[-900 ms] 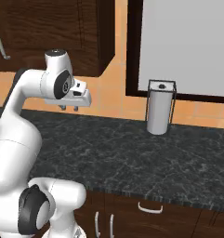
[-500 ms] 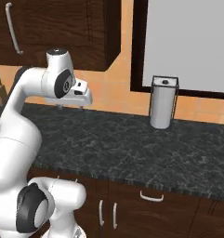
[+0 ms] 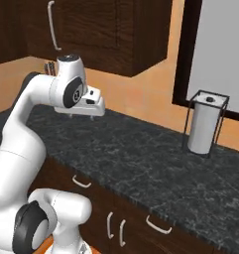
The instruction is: Take a straw from the drawer in front and place it inside the glass cup on the dining counter.
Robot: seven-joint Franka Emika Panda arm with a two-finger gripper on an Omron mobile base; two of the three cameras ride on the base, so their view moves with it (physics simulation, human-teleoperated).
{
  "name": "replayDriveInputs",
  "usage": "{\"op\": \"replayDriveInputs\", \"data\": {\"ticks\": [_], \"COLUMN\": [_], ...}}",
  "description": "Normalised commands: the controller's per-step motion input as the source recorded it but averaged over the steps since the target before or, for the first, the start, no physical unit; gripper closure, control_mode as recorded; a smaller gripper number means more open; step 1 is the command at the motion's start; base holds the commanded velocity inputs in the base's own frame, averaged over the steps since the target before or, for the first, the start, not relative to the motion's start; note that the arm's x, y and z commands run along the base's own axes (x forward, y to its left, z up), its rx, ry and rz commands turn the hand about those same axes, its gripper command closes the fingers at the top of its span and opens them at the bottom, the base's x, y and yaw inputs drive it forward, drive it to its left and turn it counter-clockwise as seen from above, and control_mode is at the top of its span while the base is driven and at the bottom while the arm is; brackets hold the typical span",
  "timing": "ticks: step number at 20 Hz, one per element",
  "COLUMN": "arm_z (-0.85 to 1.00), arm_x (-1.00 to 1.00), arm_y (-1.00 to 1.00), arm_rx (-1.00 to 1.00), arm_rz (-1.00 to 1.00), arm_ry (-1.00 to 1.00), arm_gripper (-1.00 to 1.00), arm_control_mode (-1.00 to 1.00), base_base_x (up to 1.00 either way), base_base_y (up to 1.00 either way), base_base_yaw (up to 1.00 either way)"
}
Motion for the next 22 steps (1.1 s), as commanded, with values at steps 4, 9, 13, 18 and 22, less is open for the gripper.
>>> {"op": "replayDriveInputs", "data": {"ticks": [4,9,13,18,22], "arm_z": [0.0,0.0,0.0,0.0,0.0], "arm_x": [0.0,0.0,0.0,0.0,0.0], "arm_y": [0.0,0.0,0.0,0.0,0.0], "arm_rx": [0.0,0.0,0.0,0.0,0.0], "arm_rz": [0.0,0.0,0.0,0.0,0.0], "arm_ry": [0.0,0.0,0.0,0.0,0.0], "arm_gripper": [-1.0,-1.0,-1.0,-1.0,-1.0], "arm_control_mode": [1.0,1.0,1.0,1.0,1.0], "base_base_x": [-0.09,-0.15,-0.16,-0.21,-0.06], "base_base_y": [-0.63,-0.55,-0.5,-0.54,-0.62], "base_base_yaw": [0.72,0.66,0.49,0.33,0.32]}}
